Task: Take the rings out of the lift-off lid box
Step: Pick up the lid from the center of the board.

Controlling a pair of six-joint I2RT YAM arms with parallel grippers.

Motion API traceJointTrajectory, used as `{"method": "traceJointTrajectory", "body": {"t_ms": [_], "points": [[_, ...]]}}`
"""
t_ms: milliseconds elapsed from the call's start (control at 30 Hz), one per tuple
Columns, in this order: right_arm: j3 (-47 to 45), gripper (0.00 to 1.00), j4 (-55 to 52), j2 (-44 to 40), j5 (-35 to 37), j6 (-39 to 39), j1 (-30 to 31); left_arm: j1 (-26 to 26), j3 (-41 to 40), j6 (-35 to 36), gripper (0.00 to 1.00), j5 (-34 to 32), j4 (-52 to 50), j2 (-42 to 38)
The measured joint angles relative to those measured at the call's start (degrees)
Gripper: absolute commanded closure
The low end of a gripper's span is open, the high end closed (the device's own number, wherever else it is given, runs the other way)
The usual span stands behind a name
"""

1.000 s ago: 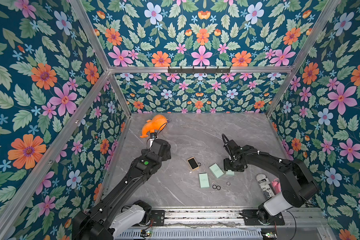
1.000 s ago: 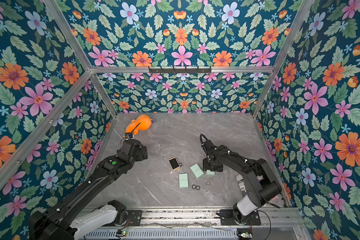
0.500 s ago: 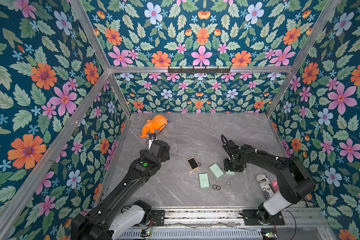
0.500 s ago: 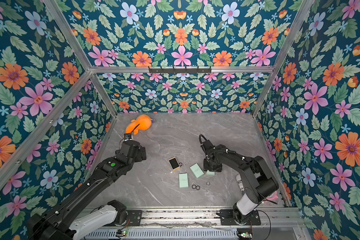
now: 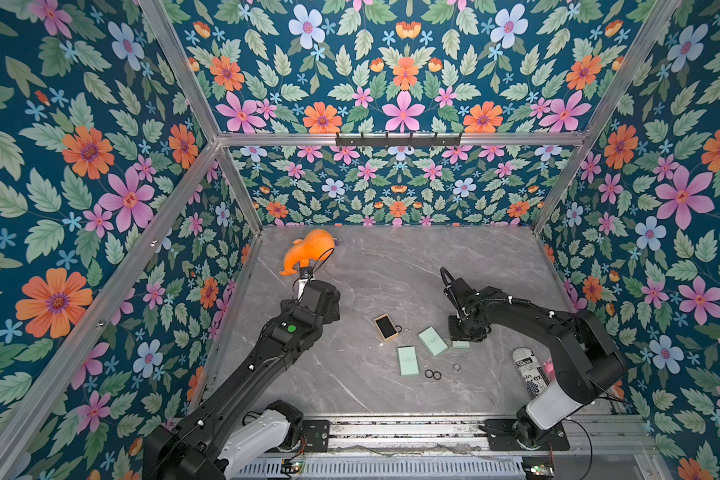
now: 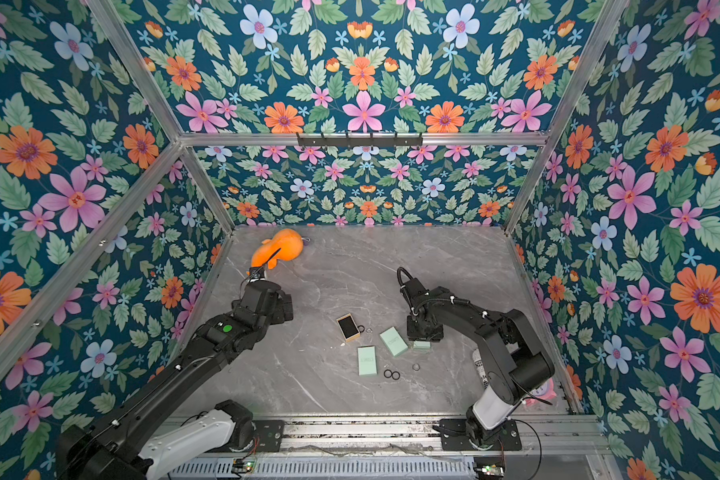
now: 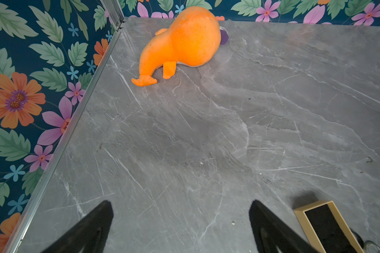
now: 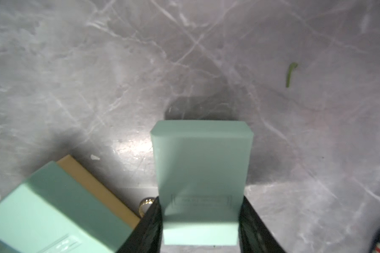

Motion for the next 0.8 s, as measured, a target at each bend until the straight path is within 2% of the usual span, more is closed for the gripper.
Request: {"method": "traceJointTrajectory", "body": {"t_ms": [167,400,800], "points": [[3.9,0.55,-2.6,-1.6,0.0,-1.6,1.9,0.0,-0.1,0.0,0.01,0.0,0.0,-0.2],[12.7,0.58,-7.0,1.2,-2.6,-4.8,8.5,0.0,-0.4,0.0,0.01,-0.5,0.0,-1.3],[30.8,0.6,-12.5,16.3,-6.9,-9.1,17.8,0.0,-0.6,0.0,0.01,-3.4,-0.1,-3.5]]}}
